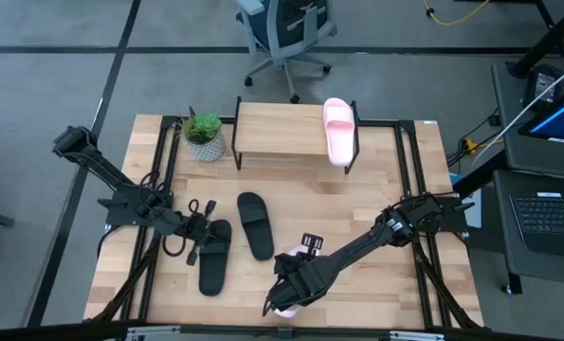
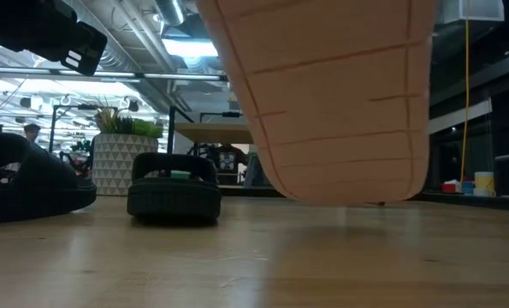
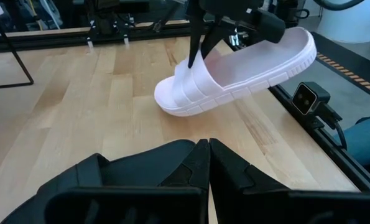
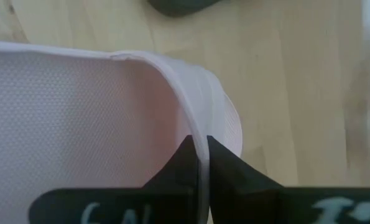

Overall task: Pick and place slides into the shelf
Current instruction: Put the pink slide on the shelf

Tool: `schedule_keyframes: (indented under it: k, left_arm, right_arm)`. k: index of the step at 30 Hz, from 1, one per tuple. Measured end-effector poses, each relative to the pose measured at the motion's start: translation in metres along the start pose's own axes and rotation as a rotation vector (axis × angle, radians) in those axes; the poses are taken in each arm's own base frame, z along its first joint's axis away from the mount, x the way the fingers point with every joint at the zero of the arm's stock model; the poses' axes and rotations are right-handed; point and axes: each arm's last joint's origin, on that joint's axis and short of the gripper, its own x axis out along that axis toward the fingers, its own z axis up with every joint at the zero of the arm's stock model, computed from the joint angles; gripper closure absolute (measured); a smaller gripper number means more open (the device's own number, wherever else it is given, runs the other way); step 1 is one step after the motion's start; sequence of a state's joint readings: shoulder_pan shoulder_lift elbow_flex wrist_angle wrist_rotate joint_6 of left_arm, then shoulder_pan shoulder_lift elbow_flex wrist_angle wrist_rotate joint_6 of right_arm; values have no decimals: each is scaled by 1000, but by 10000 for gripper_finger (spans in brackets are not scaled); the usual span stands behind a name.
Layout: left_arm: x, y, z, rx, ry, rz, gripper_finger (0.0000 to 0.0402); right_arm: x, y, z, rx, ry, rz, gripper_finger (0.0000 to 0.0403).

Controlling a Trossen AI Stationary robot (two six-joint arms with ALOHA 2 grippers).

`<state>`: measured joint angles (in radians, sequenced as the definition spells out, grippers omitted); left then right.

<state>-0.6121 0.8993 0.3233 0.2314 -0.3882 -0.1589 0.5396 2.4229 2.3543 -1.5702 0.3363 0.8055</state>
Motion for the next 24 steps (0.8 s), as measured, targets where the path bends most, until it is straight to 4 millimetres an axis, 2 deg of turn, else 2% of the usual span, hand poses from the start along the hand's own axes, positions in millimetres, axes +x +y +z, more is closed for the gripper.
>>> schedule_keyframes:
  k: [13,24]
  left_arm:
    - [0,0,0,0,0,0,401]
    - [0,0,0,-18,3,1,401]
  right_arm:
    - [2,-2,1,-7,-61,-69,388]
    - [40,0,-13,-65,30,-188,388]
